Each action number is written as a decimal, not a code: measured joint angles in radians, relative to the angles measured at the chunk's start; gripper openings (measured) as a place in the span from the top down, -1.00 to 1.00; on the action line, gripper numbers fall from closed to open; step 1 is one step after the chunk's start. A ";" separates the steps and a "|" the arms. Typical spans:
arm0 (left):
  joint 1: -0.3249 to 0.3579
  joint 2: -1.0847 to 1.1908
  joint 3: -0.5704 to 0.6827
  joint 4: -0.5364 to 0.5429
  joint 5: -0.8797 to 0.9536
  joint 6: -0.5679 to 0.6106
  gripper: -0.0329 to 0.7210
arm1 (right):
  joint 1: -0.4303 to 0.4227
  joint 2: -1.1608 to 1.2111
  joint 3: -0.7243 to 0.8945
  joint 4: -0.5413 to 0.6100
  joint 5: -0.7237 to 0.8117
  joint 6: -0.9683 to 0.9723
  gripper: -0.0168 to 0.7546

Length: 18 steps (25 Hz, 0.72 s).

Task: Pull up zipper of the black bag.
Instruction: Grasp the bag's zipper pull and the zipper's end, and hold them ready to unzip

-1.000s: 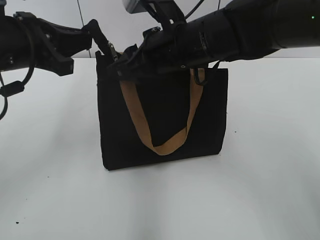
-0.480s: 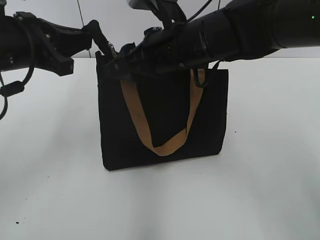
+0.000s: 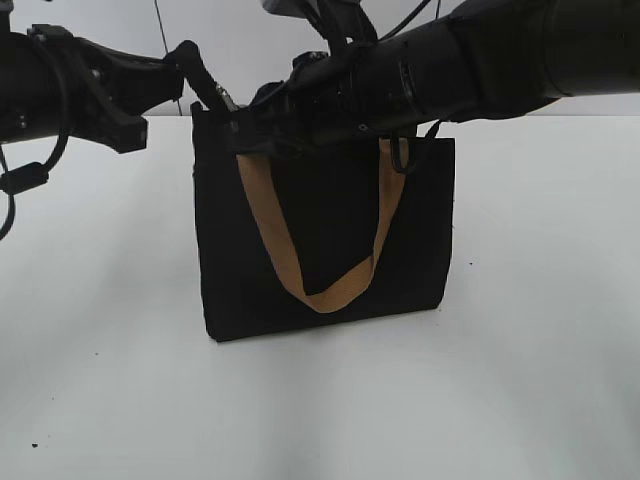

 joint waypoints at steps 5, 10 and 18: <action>0.000 0.000 0.000 0.001 0.014 0.000 0.85 | 0.000 0.000 0.000 0.000 -0.013 0.003 0.94; 0.000 0.000 0.000 0.001 0.089 0.000 0.85 | 0.000 -0.002 0.000 -0.008 -0.015 0.004 0.99; 0.000 0.000 0.000 0.000 0.218 0.000 0.85 | 0.000 -0.016 0.000 -0.076 -0.002 0.015 0.99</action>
